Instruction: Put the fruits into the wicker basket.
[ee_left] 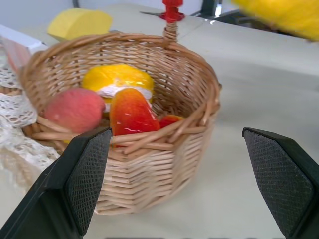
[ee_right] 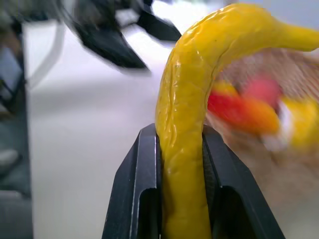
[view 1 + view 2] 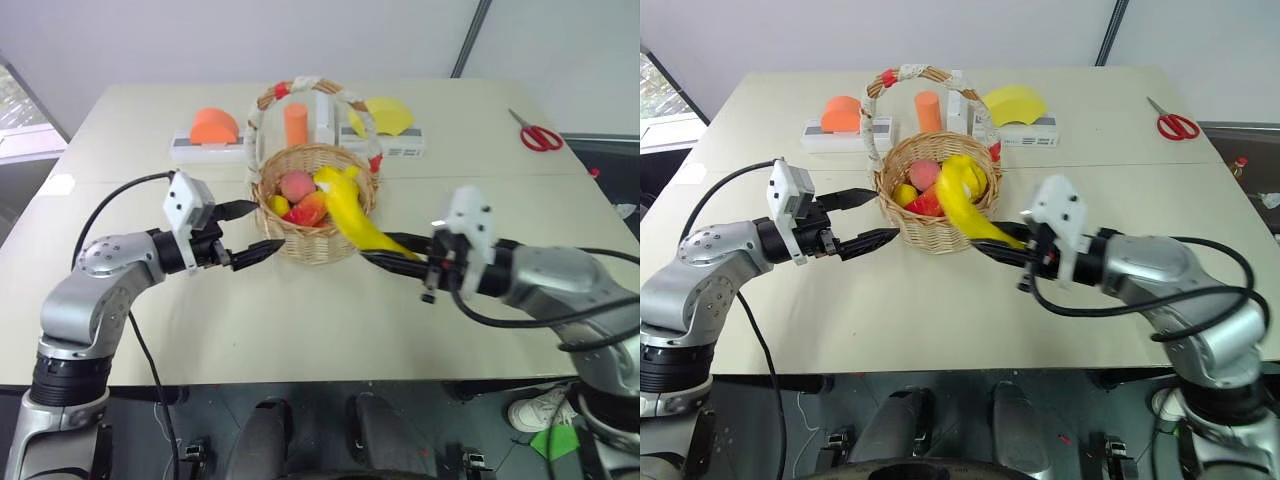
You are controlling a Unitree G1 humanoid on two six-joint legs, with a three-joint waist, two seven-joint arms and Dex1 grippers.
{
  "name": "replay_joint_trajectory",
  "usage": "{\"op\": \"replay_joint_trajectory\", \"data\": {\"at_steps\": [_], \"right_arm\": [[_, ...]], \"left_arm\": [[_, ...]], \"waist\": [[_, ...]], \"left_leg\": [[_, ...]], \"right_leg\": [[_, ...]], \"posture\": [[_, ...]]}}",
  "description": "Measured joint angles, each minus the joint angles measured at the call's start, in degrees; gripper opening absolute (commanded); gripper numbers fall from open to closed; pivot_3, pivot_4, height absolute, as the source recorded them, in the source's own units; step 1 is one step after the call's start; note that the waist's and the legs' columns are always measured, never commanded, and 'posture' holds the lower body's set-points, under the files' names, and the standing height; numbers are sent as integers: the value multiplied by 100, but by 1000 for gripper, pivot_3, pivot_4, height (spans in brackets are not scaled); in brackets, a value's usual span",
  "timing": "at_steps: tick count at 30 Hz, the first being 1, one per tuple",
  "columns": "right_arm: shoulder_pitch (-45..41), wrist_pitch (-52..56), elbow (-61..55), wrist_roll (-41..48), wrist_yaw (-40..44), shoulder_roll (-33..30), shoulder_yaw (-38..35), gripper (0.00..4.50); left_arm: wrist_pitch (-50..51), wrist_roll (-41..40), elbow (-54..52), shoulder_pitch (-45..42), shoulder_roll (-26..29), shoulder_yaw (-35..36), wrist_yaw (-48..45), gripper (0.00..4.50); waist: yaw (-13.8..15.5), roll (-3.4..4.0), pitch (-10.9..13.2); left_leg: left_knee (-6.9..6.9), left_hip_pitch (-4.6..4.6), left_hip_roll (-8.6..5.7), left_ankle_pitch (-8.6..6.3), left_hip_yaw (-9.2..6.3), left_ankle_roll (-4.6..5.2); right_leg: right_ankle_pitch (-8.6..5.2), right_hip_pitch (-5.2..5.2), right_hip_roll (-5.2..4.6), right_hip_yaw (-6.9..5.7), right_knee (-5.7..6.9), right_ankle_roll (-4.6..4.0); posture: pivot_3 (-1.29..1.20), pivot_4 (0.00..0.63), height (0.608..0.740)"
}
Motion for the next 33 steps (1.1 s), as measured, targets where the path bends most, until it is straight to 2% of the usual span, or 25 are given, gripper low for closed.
{"op": "replay_joint_trajectory", "data": {"at_steps": [3,4,7,11,13,14,15,18,21,24,27,30,33], "right_arm": [[-763,177,679,-397,-589,650,508,355],[-1157,346,1162,-576,-915,1038,657,355],[-1792,625,2071,-902,-1468,1649,800,355],[-1977,587,2703,-1284,-1638,1769,989,355],[-1989,418,3049,-1484,-1641,1831,998,1386],[-1989,364,3140,-1535,-1635,1840,994,1674],[-1989,279,3184,-1592,-1614,1865,991,2266],[-1980,32,3094,-1669,-1495,1872,992,3662],[-1798,-227,2413,-1656,-1154,1586,965,3662],[-1019,-567,1448,-1421,-503,965,775,3662],[-228,-695,948,-1129,-101,581,399,3662],[227,-749,842,-1122,-253,511,-38,3662],[213,-902,1107,-1371,-780,817,-178,3662]], "left_arm": [[9,-75,-182,116,-25,71,154,4500],[18,-106,-315,204,-34,94,231,4500],[70,-118,-491,280,-60,105,412,4500],[121,-147,-605,351,-80,171,612,4500],[141,-199,-658,403,-101,176,689,4500],[145,-227,-693,415,-120,175,716,4500],[145,-244,-742,422,-130,175,743,4500],[148,-291,-764,422,-145,173,798,4500],[152,-343,-771,418,-151,166,827,4500],[152,-351,-772,417,-147,169,831,4500],[152,-357,-760,403,-159,155,826,4500],[152,-357,-722,390,-164,137,807,4500],[151,-357,-655,311,-196,44,742,4500]], "waist": [[-2,0,0],[-4,-1,0],[20,-1,0],[51,-2,-1],[32,-2,-1],[25,-2,-1],[19,-2,-1],[-1,-2,-2],[7,-2,-2],[58,-5,-3],[43,-5,-3],[-11,-5,-3],[-34,-5,-4]], "left_leg": [[-2,-3,-1,0,1,-1],[-4,-4,-1,0,1,-2],[-8,-13,-4,1,0,-2],[-8,-29,-17,-2,-2,1],[-7,-36,-17,-2,4,1],[-7,-44,-16,-2,4,1],[-4,-60,-14,-1,4,0],[1,-95,-11,4,4,-9],[0,-97,-10,5,2,-9],[2,-97,-14,1,-4,-4],[8,-97,-16,1,4,-3],[8,-88,-8,2,11,-3],[6,-77,-3,10,10,-17]], "right_leg": [[1,-8,-3,2,2,-1],[1,-11,-4,2,4,-2],[2,-20,-8,2,3,-3],[2,-28,-20,-1,-1,-3],[3,-37,-21,1,-1,-2],[3,-48,-19,1,1,-2],[3,-66,-17,1,8,-2],[4,-116,-12,3,32,-2],[3,-119,-10,1,35,-3],[3,-105,-10,-8,22,-2],[7,-101,-11,-3,16,4],[8,-100,-7,6,25,5],[10,-100,6,7,38,1]], "posture": [[0,150,740],[0,150,740],[0,150,740],[0,150,740],[0,150,740],[0,150,740],[0,150,740],[0,150,740],[0,150,740],[0,150,740],[0,150,740],[0,150,740],[0,150,740]]}}
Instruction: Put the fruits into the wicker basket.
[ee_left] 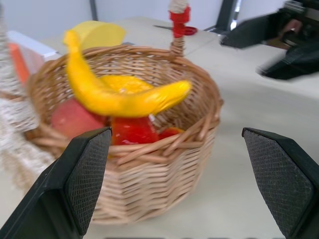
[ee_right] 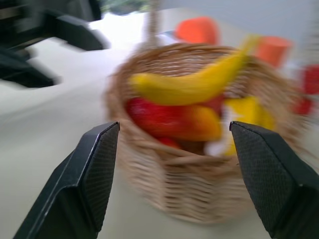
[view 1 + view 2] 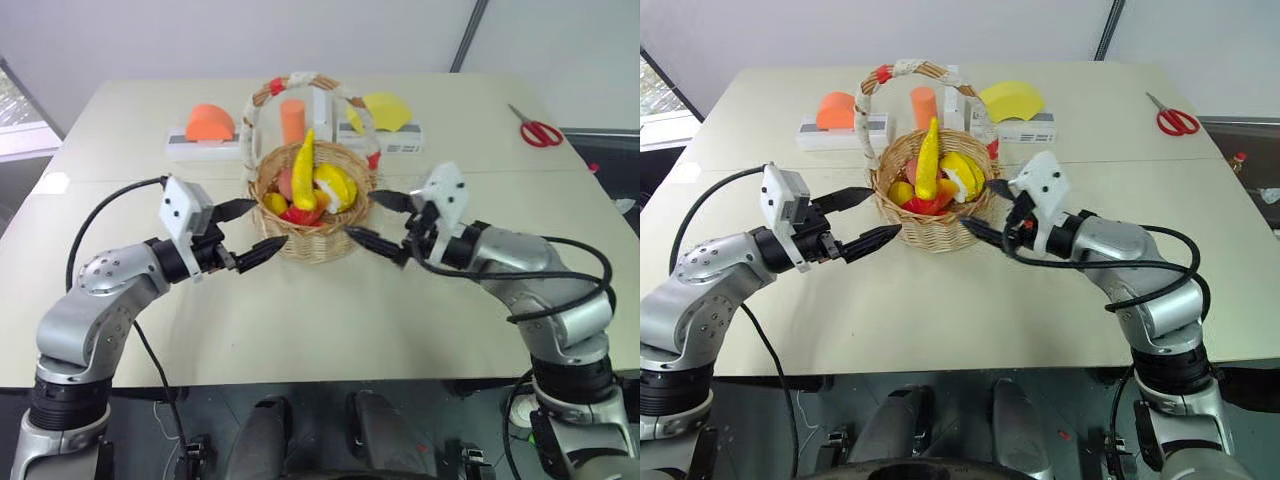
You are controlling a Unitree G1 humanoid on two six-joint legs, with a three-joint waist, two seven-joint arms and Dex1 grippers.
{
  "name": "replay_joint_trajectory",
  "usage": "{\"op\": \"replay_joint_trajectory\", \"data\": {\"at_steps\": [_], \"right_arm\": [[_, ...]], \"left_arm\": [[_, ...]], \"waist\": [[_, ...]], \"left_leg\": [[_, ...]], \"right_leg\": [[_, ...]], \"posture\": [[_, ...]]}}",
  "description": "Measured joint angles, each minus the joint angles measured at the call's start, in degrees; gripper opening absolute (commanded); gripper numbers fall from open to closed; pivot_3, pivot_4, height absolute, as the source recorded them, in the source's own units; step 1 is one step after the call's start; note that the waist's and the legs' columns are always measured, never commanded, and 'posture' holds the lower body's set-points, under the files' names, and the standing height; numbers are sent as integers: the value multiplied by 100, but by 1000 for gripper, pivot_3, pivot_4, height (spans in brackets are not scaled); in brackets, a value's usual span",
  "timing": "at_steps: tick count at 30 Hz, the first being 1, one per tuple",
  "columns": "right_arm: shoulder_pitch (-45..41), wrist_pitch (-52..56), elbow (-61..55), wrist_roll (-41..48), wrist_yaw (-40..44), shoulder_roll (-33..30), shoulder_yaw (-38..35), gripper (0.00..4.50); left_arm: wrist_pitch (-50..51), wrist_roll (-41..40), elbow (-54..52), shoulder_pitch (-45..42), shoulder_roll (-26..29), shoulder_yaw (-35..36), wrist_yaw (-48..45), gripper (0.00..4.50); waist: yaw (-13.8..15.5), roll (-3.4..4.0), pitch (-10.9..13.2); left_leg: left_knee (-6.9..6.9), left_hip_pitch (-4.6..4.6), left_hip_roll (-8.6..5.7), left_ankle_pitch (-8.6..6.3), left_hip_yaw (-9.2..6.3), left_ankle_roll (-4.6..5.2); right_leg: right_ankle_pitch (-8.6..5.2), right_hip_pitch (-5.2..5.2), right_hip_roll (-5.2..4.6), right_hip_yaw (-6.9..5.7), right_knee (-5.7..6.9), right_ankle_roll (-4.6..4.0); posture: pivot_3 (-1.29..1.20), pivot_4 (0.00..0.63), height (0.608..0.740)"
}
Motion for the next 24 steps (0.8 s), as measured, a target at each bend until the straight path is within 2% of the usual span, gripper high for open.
{"op": "replay_joint_trajectory", "data": {"at_steps": [4,8,10,12,16,17,24], "right_arm": [[-536,-482,1174,-670,-853,849,162,3662],[-964,-1071,2147,-1017,-1124,1321,289,3662],[-1173,-1379,2601,-1165,-1232,1497,278,3160],[-1221,-1540,2733,-1210,-1270,1559,249,2431],[-1219,-1691,2779,-1222,-1262,1575,195,363],[-1203,-1687,2800,-1217,-1252,1564,174,45],[-781,-1711,2410,-1192,-1297,1427,-180,45]], "left_arm": [[-6,1,158,-161,-81,-39,-37,4500],[-8,2,158,-184,-141,-153,-29,4500],[-8,2,146,-181,-183,-173,-5,4500],[-7,2,127,-162,-190,-174,34,4500],[-2,-3,16,-79,-194,-171,107,4500],[-8,-5,-3,-75,-198,-170,120,4500],[-8,-4,-44,-112,-333,-224,143,4500]], "waist": [[-82,0,0],[-90,1,1],[-90,1,0],[-78,1,0],[-79,1,0],[-82,1,0],[-58,2,1]], "left_leg": [[-2,1,-1,9,0,-14],[-5,-4,-3,8,-1,-13],[-5,-7,-5,8,-1,-13],[-4,-8,-6,8,-3,-13],[-3,-9,-8,8,-3,-13],[-4,-9,-7,8,-4,-13],[-3,-10,-10,8,-4,-13]], "right_leg": [[4,-2,7,0,8,-7],[4,-10,3,0,13,-8],[4,-12,0,0,13,-7],[4,-12,-2,-1,13,-7],[4,-13,-4,-1,13,-7],[4,-12,-3,-1,14,-7],[4,-14,-5,-1,19,-7]], "posture": [[0,150,740],[0,150,740],[0,150,740],[0,150,740],[0,150,740],[0,150,740],[0,150,740]]}}
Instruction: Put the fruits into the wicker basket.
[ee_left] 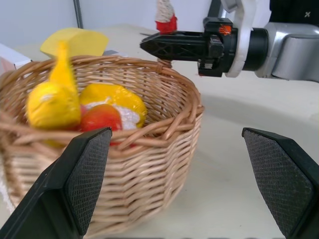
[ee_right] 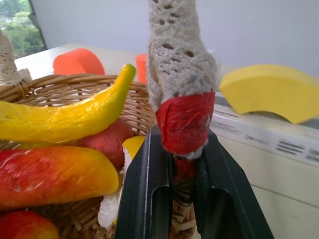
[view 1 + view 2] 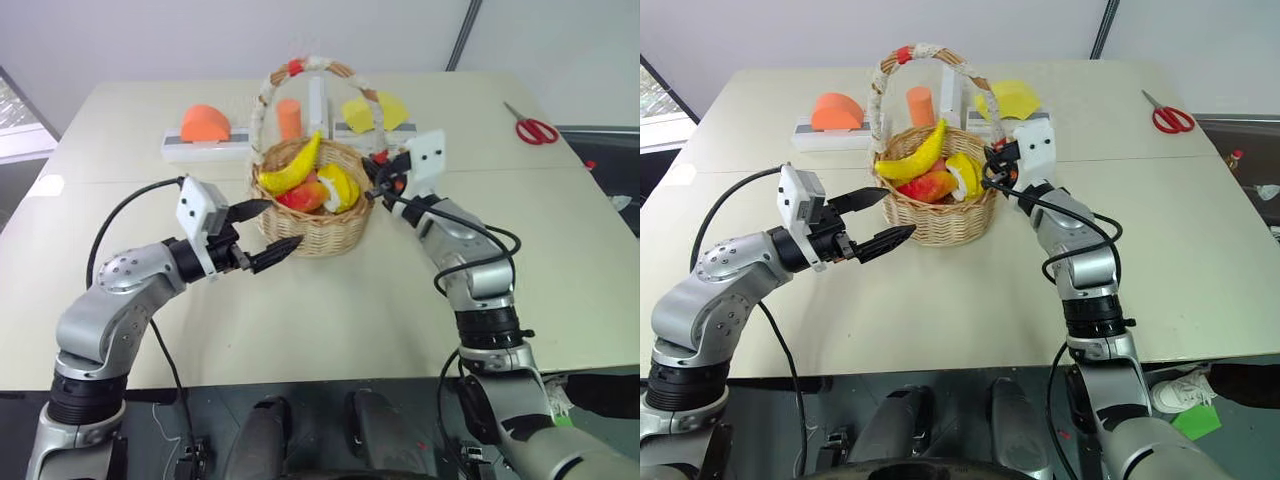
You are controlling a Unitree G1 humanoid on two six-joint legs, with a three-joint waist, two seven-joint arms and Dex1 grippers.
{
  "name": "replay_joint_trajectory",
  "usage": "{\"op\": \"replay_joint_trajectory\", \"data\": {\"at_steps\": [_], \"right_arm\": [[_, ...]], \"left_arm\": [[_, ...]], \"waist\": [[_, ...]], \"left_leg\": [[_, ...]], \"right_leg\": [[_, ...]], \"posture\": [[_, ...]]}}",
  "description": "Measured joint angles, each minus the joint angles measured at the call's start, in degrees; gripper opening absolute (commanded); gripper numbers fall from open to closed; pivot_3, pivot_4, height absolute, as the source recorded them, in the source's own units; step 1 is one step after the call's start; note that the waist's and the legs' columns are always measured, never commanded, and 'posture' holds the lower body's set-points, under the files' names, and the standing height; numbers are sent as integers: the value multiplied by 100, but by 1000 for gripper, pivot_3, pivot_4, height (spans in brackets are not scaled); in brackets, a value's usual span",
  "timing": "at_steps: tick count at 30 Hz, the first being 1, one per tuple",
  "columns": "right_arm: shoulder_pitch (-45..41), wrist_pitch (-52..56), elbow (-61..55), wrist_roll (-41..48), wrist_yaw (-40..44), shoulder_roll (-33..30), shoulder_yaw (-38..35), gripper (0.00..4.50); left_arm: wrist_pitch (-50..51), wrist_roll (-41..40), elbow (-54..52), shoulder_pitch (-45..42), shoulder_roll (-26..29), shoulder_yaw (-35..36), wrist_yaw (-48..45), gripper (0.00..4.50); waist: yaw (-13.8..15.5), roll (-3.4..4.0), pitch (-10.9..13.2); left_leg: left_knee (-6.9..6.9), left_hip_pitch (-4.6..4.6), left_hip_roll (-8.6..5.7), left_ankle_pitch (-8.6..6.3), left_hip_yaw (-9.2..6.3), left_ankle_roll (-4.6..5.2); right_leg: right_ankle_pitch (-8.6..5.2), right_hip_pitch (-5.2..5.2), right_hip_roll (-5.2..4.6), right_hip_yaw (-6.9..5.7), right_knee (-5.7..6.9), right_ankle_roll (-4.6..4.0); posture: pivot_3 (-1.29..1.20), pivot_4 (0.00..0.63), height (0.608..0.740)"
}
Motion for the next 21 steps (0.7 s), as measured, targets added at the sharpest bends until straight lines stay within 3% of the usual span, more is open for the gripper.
{"op": "replay_joint_trajectory", "data": {"at_steps": [8,14,21], "right_arm": [[624,-64,-210,-224,-498,-1377,-1546,45],[689,-521,740,-373,-948,-1597,-2142,45],[669,-741,952,-272,-989,-1604,-2222,3363]], "left_arm": [[-59,23,369,-261,-124,-213,-173,4500],[-177,98,648,-515,-290,-399,-246,4500],[-279,192,794,-548,-306,-429,-303,4500]], "waist": [[121,0,0],[32,6,-4],[-23,7,-4]], "left_leg": [[1,-2,-4,-1,15,2],[1,8,0,1,28,2],[3,8,4,2,24,2]], "right_leg": [[0,0,1,0,-3,0],[0,1,13,10,5,0],[0,2,12,10,11,0]], "posture": [[0,150,740],[0,150,740],[0,150,740]]}}
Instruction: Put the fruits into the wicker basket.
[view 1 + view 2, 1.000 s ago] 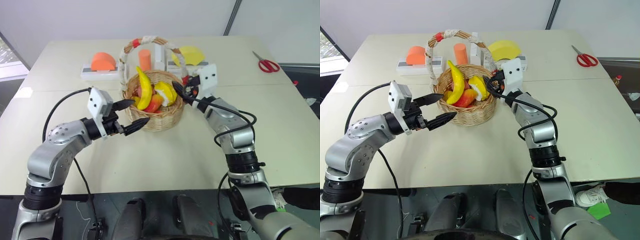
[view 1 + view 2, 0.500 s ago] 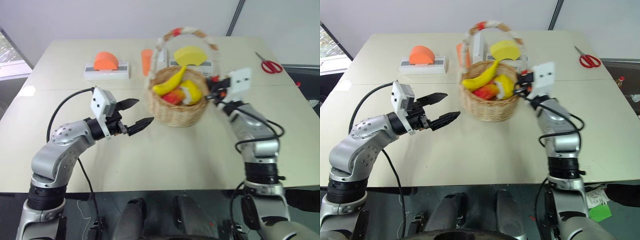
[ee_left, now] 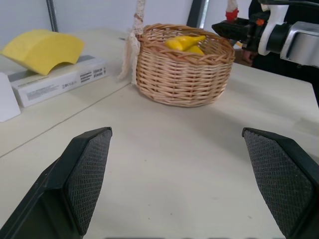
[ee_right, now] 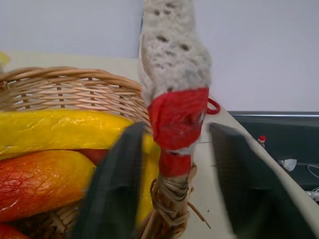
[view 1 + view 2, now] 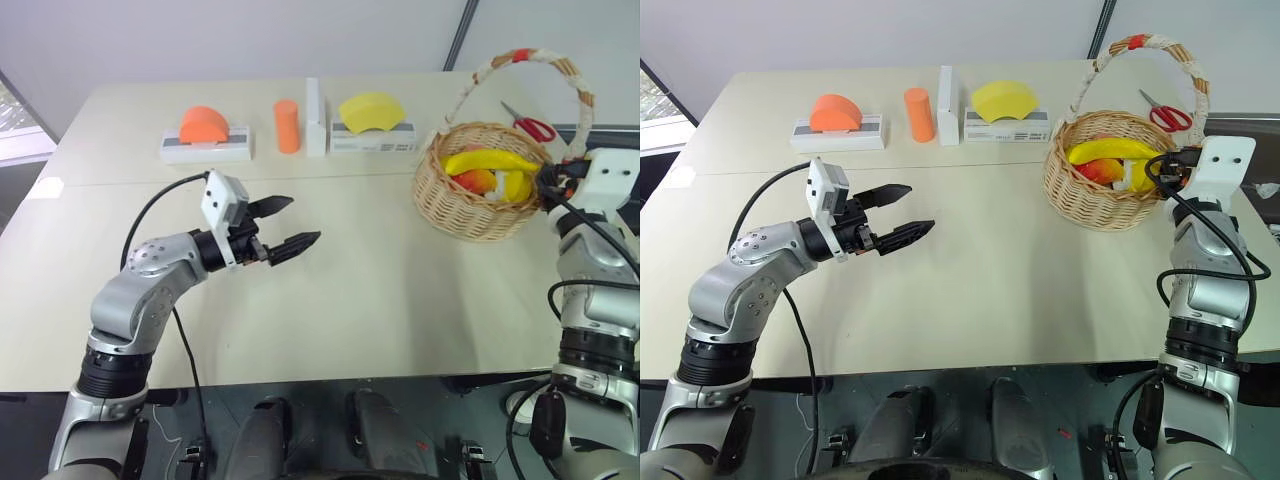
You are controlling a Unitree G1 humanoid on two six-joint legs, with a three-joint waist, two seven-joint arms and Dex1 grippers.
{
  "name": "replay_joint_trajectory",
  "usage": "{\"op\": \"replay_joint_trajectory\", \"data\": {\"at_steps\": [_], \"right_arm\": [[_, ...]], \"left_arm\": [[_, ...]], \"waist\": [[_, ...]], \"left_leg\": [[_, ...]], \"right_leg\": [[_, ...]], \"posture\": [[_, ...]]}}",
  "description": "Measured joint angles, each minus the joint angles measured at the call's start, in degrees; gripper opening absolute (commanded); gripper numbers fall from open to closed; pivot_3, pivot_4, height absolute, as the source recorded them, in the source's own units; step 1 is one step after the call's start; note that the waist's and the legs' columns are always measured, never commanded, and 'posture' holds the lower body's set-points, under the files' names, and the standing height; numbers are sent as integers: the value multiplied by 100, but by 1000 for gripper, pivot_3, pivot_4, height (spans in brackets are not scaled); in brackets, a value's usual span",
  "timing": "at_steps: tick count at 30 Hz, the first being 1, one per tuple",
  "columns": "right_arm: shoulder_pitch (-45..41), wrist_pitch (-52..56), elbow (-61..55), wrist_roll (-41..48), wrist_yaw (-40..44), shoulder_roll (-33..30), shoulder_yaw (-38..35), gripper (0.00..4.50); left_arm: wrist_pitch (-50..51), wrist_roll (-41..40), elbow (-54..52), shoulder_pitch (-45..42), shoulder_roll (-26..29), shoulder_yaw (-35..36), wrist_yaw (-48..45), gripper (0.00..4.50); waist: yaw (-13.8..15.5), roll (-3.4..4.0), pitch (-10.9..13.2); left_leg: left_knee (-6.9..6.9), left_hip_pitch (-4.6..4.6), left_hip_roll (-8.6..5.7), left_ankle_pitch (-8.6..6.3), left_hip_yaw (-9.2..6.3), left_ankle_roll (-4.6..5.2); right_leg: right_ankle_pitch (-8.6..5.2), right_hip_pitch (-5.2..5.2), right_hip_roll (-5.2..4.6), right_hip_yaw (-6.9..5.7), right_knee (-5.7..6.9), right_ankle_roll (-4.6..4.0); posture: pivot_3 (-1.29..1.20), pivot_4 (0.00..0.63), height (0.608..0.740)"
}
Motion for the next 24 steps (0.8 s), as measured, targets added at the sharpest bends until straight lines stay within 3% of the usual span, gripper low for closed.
{"op": "replay_joint_trajectory", "data": {"at_steps": [1,6,11,14,17,24], "right_arm": [[84,12,-136,36,6,-12,-48,3872],[762,73,-953,374,316,-142,-377,3872],[1798,173,-1610,932,1292,-304,-470,3872],[2252,246,-2198,1069,2077,-480,150,3872],[2185,281,-2534,1076,2547,-447,1122,3872],[1389,-72,-1811,449,2587,233,2451,3872]], "left_arm": [[-8,31,2,2,14,3,1,4500],[-118,139,29,182,179,88,36,4500],[-271,354,103,615,359,331,160,4500],[-330,404,109,882,357,535,325,4500],[-420,533,120,1139,348,590,462,4500],[-551,741,190,1671,212,692,735,4500]], "waist": [[3,0,0],[27,0,0],[-5,0,0],[-46,2,-1],[-30,2,0],[51,-1,-1]], "left_leg": [[0,0,0,0,-2,0],[0,0,-1,-1,-7,2],[-1,11,3,-1,-8,2],[-2,29,11,-1,-4,2],[-10,75,15,-2,-6,2],[-8,78,5,-7,-12,9]], "right_leg": [[0,0,0,0,1,0],[0,2,-3,0,0,0],[0,9,-3,2,0,1],[-1,20,3,8,1,1],[-5,64,12,7,1,-3],[-4,83,-5,2,-20,-1]], "posture": [[0,150,740],[0,150,740],[0,150,740],[0,150,740],[0,150,740],[0,150,740]]}}
